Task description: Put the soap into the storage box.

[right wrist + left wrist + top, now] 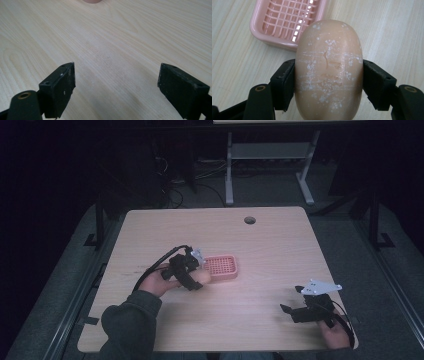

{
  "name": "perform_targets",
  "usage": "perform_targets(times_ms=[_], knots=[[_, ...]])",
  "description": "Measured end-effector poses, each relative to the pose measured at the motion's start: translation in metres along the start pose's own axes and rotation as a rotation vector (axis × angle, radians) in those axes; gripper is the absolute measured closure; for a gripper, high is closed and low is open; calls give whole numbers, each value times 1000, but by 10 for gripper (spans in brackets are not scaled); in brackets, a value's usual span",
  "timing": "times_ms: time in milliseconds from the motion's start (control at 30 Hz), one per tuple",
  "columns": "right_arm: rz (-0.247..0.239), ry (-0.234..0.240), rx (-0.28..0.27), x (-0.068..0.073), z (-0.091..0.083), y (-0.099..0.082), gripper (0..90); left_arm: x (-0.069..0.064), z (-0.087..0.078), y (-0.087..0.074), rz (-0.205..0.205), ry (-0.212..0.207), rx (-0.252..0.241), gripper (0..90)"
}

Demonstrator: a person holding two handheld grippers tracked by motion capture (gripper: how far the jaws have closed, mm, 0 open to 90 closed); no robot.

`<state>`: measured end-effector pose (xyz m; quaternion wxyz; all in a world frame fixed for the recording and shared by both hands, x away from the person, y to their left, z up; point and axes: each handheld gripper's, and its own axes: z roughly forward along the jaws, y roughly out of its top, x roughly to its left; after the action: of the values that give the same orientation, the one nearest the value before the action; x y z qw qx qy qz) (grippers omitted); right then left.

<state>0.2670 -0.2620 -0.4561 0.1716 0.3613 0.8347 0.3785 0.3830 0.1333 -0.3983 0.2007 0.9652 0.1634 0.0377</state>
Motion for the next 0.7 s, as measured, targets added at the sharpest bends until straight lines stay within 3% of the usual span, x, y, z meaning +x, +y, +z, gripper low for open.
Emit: perform_targets(times_ms=[700], knots=[[10,-1,-6,0,-1,0,141,10,1,19,8,6,13,322]])
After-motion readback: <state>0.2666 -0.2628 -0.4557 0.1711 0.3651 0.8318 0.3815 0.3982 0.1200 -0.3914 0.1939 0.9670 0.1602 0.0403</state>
